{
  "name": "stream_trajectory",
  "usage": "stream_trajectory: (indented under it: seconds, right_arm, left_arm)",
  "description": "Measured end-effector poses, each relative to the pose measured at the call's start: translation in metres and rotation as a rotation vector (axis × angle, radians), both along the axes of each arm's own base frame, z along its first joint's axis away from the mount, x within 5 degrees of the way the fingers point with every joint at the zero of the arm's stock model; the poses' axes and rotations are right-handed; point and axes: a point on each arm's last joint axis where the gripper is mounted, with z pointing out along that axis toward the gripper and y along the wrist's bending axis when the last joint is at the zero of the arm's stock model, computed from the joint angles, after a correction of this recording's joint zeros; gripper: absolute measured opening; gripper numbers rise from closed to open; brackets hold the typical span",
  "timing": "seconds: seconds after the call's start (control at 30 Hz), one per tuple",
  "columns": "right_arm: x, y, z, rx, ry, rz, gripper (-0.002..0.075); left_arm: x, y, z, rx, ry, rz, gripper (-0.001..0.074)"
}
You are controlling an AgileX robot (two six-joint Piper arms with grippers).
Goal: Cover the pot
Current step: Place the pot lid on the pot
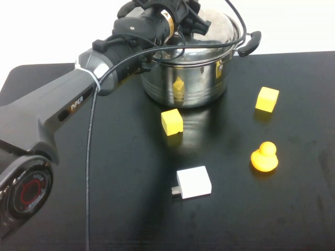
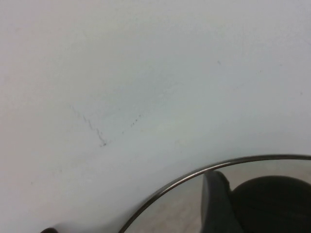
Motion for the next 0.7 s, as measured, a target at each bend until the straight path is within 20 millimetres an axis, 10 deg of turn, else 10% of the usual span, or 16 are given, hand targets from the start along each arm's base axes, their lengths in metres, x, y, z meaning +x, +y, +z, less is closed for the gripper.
stream_trajectory:
  seconds: [0.7]
  right_arm:
    - [0.0000,0.0000,0.0000,0.011,0.000,-0.004,-0.0002]
  left_arm:
    - [0.0070,0.0039,0.0081,-0.130,-0.001,0.079,0.0327]
